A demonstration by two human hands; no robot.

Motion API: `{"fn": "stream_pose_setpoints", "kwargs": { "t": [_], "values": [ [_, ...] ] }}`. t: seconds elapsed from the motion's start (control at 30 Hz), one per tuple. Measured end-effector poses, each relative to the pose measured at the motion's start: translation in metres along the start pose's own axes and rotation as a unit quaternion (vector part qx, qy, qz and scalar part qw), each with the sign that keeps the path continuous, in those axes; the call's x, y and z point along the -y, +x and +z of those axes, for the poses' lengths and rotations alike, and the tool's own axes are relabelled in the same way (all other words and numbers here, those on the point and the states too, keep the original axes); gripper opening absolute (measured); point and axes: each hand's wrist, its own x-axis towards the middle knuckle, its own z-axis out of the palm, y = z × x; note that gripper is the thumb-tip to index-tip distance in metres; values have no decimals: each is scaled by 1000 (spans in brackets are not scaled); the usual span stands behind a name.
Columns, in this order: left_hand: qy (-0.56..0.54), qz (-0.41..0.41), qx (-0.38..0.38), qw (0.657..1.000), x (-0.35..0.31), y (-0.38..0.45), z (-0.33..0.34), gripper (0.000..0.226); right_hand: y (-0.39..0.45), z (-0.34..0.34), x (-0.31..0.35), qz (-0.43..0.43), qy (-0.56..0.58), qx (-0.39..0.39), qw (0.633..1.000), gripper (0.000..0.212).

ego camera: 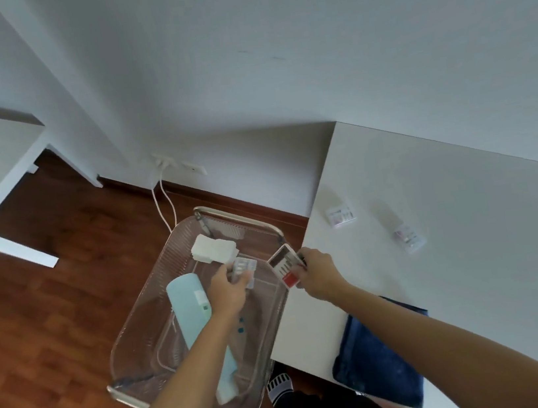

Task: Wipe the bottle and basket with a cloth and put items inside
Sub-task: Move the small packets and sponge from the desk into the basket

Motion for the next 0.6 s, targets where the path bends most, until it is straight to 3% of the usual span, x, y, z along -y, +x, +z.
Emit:
{"fn": "stream_pose_setpoints", "kwargs": {
  "t": [0.33,0.6],
  "values": [
    [17,-98,28,995,36,58,0,32,52,91,19,190,64,-1,980,41],
    [-25,-165,17,986,54,96,24,29,92,122,1,278,162,-30,946,41]
  ]
}}
